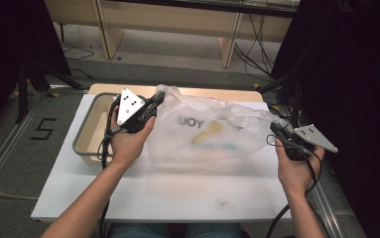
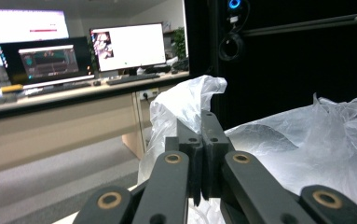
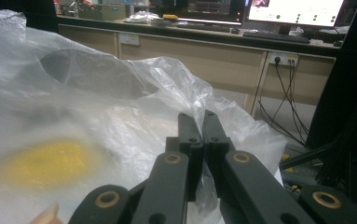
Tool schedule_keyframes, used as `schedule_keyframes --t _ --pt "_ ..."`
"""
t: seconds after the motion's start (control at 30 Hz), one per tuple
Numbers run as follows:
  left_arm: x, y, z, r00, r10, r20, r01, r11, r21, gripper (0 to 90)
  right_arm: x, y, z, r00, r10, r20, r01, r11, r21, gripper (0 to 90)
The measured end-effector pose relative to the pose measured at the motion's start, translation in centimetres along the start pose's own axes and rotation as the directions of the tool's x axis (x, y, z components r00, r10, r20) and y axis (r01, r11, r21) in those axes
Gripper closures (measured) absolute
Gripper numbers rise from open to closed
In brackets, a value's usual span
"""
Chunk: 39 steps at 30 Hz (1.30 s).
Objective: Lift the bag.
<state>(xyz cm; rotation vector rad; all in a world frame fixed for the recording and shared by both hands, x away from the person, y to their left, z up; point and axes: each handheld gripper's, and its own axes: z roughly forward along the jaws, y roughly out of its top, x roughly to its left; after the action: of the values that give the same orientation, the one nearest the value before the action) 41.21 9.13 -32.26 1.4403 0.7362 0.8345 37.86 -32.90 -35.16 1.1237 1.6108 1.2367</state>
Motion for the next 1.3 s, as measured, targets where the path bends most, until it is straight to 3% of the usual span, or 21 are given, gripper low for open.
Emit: schedule_keyframes --t 0.3,0.53,1.0,1.3 --pt "1.1 -1.5 2.2 0.9994 0.005 -0.034 -0.002 0.9959 0.090 89.0 0.3 -0.3 3.4 0.9998 0.014 0.014 -0.014 0.9997 0.021 89.9" --pt "1.8 -2.6 3.2 0.9988 -0.006 -0.048 0.013 0.9896 0.143 88.9 0.7 -0.8 5.0 0.9999 0.002 0.017 -0.003 0.9988 0.049 89.6" --pt "1.8 -3.6 4.1 0.9988 -0.011 -0.048 0.020 0.9810 0.193 88.9 0.7 -1.5 6.0 0.9999 0.011 0.011 -0.012 0.9963 0.085 89.6" --pt "1.9 -4.2 4.6 0.9988 -0.011 -0.048 0.022 0.9713 0.237 88.1 0.9 -2.0 6.9 0.9999 0.016 0.002 -0.016 0.9927 0.120 89.4"
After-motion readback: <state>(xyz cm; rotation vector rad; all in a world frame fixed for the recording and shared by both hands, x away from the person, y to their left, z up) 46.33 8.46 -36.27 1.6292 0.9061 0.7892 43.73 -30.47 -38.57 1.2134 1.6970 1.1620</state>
